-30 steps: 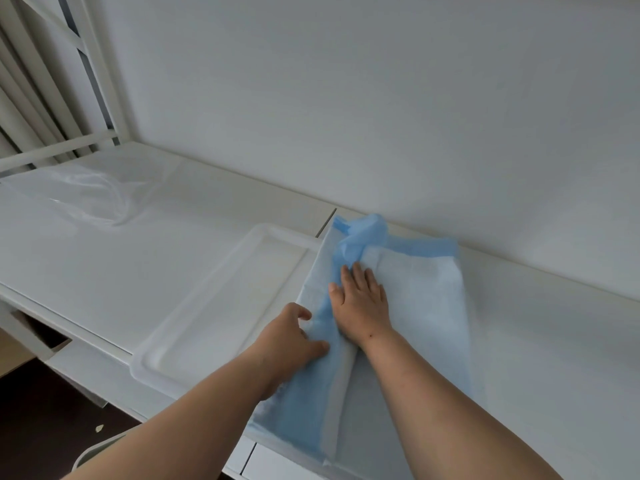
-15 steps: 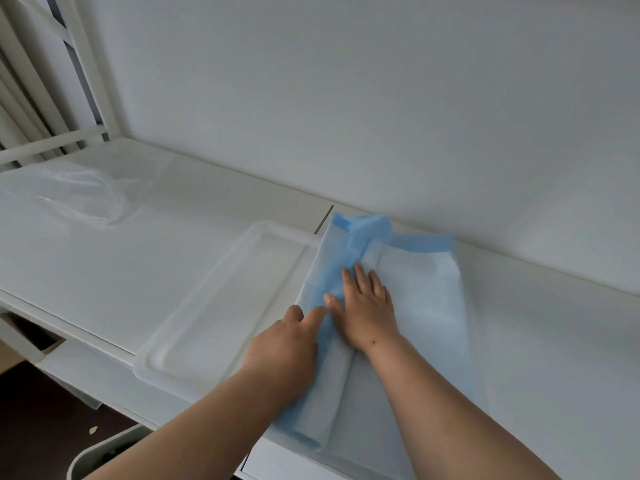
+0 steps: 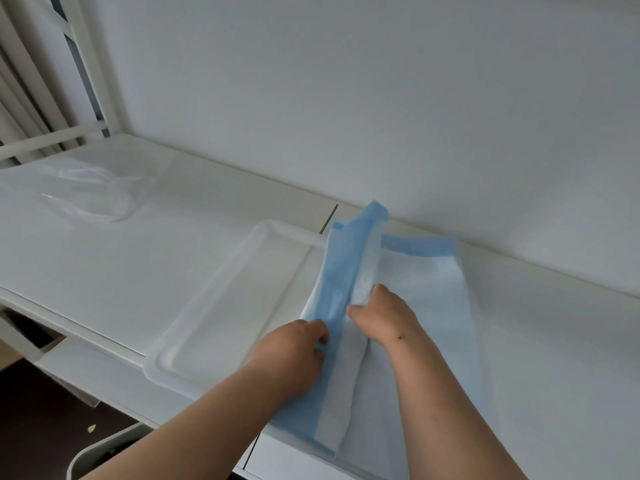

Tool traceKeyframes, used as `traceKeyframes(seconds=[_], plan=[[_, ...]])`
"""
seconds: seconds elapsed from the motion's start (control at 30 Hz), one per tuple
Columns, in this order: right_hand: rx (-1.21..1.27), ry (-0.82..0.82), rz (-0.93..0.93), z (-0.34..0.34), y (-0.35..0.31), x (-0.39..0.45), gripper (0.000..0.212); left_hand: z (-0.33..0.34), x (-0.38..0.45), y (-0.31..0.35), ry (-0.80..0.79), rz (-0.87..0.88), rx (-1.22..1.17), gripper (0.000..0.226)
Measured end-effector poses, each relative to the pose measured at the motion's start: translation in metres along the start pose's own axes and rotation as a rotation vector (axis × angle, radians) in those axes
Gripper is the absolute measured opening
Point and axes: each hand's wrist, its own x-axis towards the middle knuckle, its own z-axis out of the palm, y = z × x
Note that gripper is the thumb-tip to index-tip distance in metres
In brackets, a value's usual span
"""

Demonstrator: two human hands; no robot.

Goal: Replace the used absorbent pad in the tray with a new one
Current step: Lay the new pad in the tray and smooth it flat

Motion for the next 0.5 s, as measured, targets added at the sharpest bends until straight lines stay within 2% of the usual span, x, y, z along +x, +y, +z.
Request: traceKeyframes(seconds=[0.17, 0.33, 0.5], plan=[[-0.044, 0.052, -0.012, -0.002, -0.001, -0.011, 0.056, -0.003, 0.001, -0.004, -0.022, 0.0, -0.016, 0.027], [-0.003, -0.035, 0.005, -0.003, 0.001, -0.017, 0.058, -0.003, -0.002, -0.004, -0.039, 0.008, 0.01, 0.03], [-0.015, -0.037, 0.018, -0.005, -0.003, -0.024, 0.055, -0.005, -0.006, -0.002, 0.015, 0.019, 0.004, 0.036]])
